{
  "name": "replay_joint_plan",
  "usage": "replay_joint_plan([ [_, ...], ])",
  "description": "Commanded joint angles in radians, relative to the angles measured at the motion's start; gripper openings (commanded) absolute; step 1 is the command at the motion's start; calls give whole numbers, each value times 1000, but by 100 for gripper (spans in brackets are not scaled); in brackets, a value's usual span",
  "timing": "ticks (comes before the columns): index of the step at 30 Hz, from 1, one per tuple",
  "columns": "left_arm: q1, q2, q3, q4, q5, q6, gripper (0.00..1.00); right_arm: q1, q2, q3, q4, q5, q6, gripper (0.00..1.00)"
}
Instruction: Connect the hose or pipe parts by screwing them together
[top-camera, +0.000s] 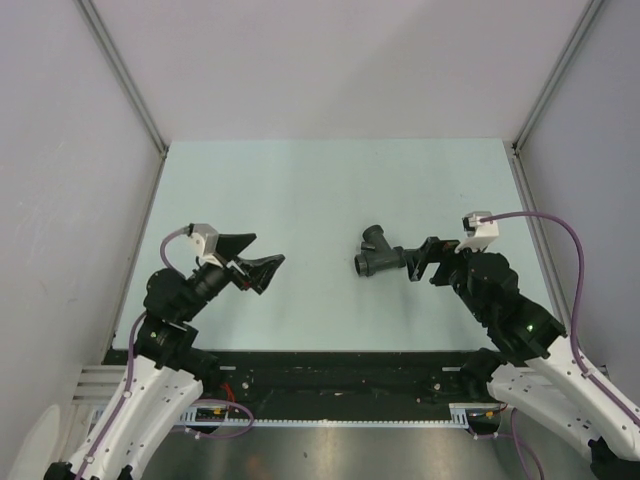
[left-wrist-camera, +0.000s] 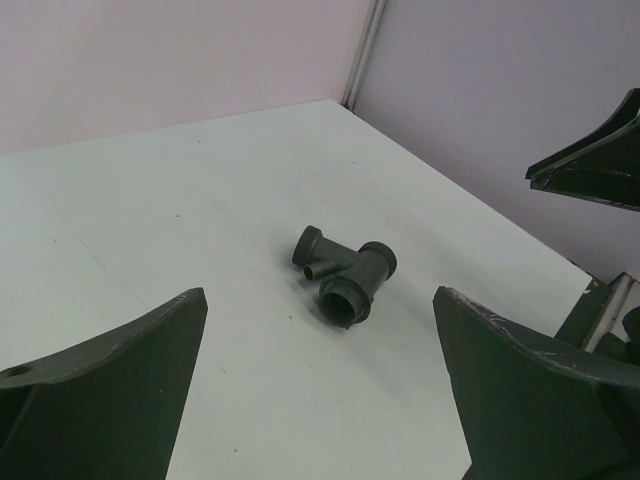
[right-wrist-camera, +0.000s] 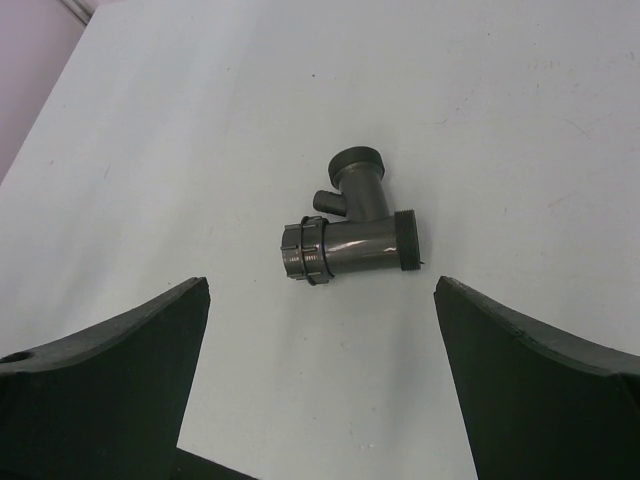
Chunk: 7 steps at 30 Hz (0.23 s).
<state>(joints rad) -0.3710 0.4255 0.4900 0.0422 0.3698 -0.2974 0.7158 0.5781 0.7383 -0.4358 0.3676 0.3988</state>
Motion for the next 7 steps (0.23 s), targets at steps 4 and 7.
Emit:
replay_joint_plan([
  [4,4,2,-7,21,-8,-2,100,1,0,1,42,11,6,100],
  [7,3,7,-7,21,-11,0,100,1,3,1,42,-2,17,100],
])
